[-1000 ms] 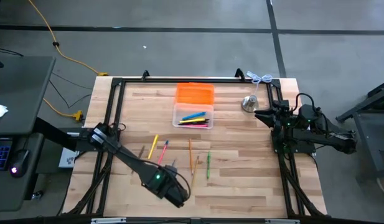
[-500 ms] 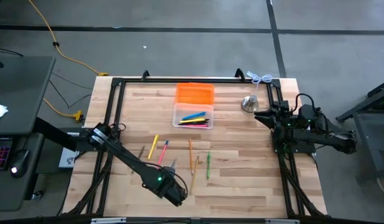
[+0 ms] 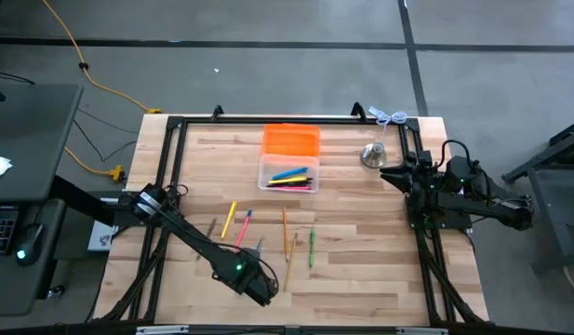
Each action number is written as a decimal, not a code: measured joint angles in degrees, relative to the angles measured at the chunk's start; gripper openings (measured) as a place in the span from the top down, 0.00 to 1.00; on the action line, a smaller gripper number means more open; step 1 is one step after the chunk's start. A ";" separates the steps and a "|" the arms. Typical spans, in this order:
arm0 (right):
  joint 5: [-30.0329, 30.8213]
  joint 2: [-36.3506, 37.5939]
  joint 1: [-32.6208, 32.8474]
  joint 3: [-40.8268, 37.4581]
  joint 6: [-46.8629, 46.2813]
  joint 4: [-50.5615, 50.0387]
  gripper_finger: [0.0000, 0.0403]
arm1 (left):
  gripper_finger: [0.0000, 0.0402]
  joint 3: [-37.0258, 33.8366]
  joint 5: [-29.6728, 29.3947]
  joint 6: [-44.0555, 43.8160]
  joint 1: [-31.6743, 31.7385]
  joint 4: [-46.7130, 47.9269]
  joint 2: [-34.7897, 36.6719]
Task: Pick & place school supplies into a supply box
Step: Put the green scissors into the transparent supply box
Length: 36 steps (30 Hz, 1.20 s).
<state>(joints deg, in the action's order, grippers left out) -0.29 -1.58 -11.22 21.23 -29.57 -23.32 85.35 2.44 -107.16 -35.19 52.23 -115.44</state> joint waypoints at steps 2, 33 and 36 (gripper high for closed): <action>0.02 0.00 0.00 0.00 -0.02 0.00 0.75 | 0.50 -0.10 0.03 -0.06 0.34 0.17 0.00; -3.55 -1.07 0.00 0.02 0.00 -0.10 0.76 | 0.50 5.15 0.22 1.77 3.69 2.43 -2.19; -3.61 -1.07 0.01 0.02 -0.02 -0.16 0.76 | 0.50 5.12 1.38 0.44 3.27 3.68 -2.21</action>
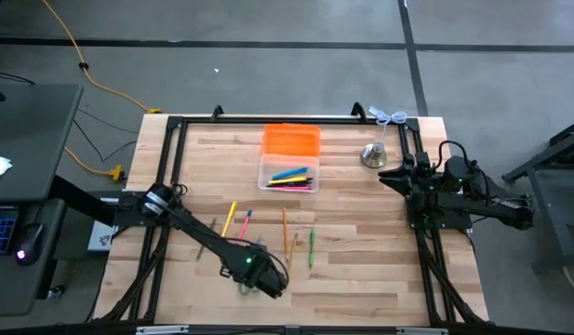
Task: Pick & place school supplies into a supply box
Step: Put the green scissors into the transparent supply box
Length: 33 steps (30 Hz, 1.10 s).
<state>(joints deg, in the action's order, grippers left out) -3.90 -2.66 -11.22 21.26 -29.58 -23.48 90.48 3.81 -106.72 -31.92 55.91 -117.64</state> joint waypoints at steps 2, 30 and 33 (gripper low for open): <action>-0.06 0.00 -0.01 0.00 0.02 -0.22 0.76 | 0.50 0.00 0.59 -1.31 -0.47 1.10 0.00; -1.05 0.00 0.00 0.00 0.02 -0.73 0.76 | 0.50 -8.80 2.61 -6.12 -1.07 -9.51 0.39; -1.05 0.00 0.00 0.00 0.02 -0.71 0.76 | 0.50 -9.74 3.40 -6.12 -0.98 -10.78 0.48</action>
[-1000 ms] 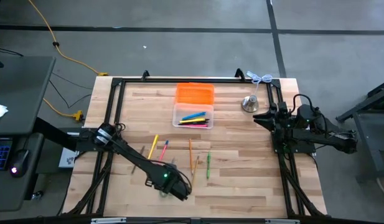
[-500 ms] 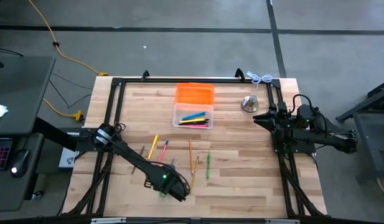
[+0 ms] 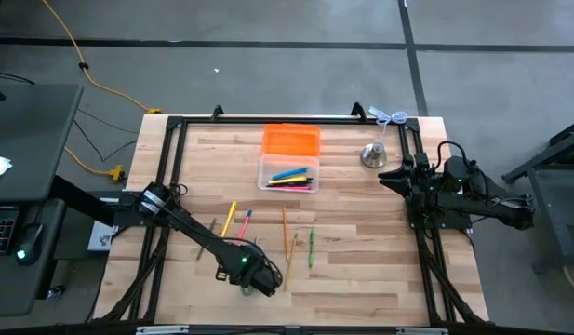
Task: Pick & place school supplies into a supply box
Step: Put the green scissors into the transparent supply box
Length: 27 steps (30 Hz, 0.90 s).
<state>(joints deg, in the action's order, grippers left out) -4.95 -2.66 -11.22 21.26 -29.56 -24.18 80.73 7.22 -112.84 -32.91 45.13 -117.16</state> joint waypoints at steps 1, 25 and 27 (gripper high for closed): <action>0.00 0.00 -0.01 0.00 0.00 0.00 0.76 | 0.50 -0.07 -0.04 0.00 -0.01 -0.05 0.00; 0.00 0.00 0.01 0.00 0.00 0.00 0.75 | 0.83 0.34 -4.15 -0.13 -0.17 1.50 -0.35; -0.01 0.00 0.00 0.00 0.00 0.00 0.75 | 0.83 1.18 -4.36 0.41 -0.17 1.94 -0.36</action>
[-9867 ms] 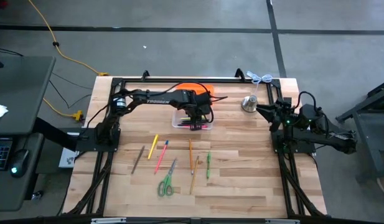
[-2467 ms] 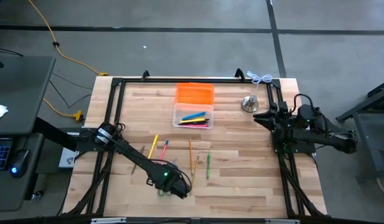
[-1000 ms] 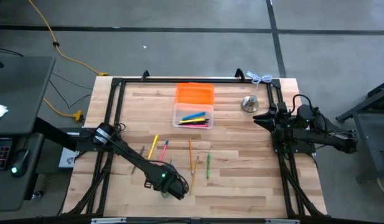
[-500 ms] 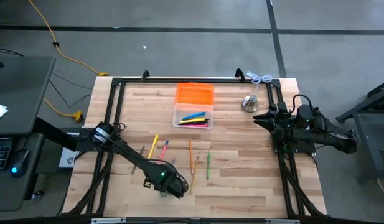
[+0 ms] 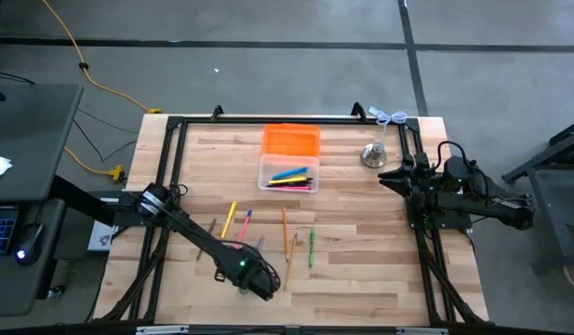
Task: Pick & place school supplies into a supply box
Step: Put the green scissors into the transparent supply box
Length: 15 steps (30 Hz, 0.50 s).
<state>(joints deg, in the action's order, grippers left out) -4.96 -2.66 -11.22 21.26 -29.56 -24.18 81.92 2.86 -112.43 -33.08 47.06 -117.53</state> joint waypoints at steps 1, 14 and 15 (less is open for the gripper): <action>0.00 0.00 0.01 0.00 0.00 0.00 0.75 | 0.83 0.51 -0.28 0.47 0.00 0.49 -0.06; 0.01 0.00 0.00 0.00 0.00 -0.07 0.75 | 0.83 10.46 -6.22 4.22 -0.02 10.97 -0.42; 0.01 0.00 0.01 0.00 0.00 -0.09 0.75 | 0.83 11.22 -6.76 4.22 0.00 12.11 -0.42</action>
<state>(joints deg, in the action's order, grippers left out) -4.95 -2.66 -11.20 21.26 -29.56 -24.27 93.14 -3.90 -108.20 -33.08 59.18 -117.95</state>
